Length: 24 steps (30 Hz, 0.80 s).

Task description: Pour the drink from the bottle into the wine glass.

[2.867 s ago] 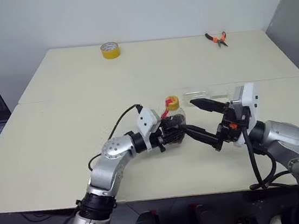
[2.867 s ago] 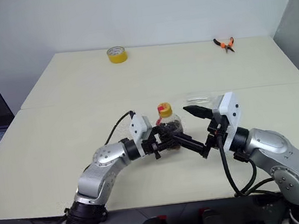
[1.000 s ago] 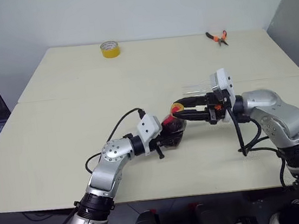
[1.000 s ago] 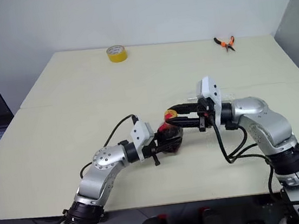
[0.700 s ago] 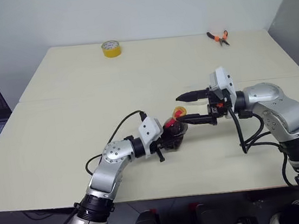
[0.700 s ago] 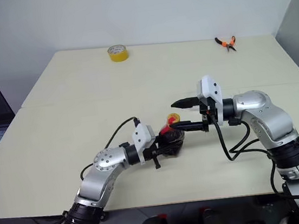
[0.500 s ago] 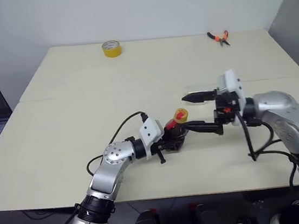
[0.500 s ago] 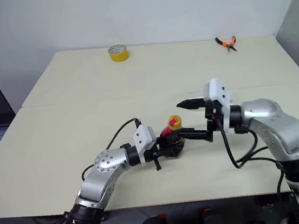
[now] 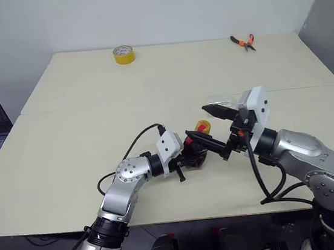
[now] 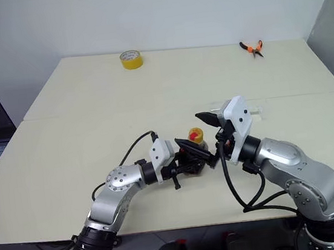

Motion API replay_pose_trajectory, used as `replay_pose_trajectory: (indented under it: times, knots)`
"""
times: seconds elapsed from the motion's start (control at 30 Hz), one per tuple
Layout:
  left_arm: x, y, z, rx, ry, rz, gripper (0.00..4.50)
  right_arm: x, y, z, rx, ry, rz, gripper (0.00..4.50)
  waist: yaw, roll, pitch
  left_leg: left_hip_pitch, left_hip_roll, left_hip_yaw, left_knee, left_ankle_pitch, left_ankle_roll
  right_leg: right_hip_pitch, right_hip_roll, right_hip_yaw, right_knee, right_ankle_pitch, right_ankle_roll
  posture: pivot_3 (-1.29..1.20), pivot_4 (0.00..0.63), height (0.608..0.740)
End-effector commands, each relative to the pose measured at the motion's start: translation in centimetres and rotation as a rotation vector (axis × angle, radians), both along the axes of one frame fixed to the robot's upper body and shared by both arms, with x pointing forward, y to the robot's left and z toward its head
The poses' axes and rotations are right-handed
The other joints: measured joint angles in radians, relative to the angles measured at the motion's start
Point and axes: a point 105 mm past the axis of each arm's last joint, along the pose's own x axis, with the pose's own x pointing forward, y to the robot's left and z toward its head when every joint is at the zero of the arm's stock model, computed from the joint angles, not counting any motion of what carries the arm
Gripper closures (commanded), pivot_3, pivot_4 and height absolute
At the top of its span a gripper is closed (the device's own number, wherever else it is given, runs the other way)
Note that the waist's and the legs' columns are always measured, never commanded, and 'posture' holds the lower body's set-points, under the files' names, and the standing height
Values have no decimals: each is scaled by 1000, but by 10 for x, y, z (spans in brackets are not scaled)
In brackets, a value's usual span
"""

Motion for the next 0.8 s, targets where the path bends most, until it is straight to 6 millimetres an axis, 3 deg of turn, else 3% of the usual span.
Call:
replay_pose_trajectory:
  times: [0.03,0.3,0.4,0.63,0.8]
  knots:
    - [-1,-6,15,-32,-61,-28,3815,-1,0,6,14,-31,-22,0,0,0,0,0,0,0,0,0,0,0,0,0,0,0,0,0,150,740]
    - [-2,-5,14,-31,-59,-24,3816,1,-2,2,12,-17,-32,0,0,0,0,0,0,0,0,0,0,0,0,0,0,0,0,0,150,740]
    - [-2,-5,14,-31,-59,-22,3817,0,-1,0,4,-10,-24,555,0,0,0,0,0,0,0,0,0,0,0,0,0,0,0,0,150,740]
    - [-1,-4,14,-30,-61,-19,3817,-3,-1,-2,-6,-6,-1,3105,0,0,0,0,0,0,0,0,0,0,0,0,0,0,0,0,150,740]
    - [-1,-3,14,-29,-63,-17,3839,-4,-2,-5,-27,-13,8,3246,0,0,0,0,0,0,0,0,0,0,0,0,0,0,0,0,150,740]
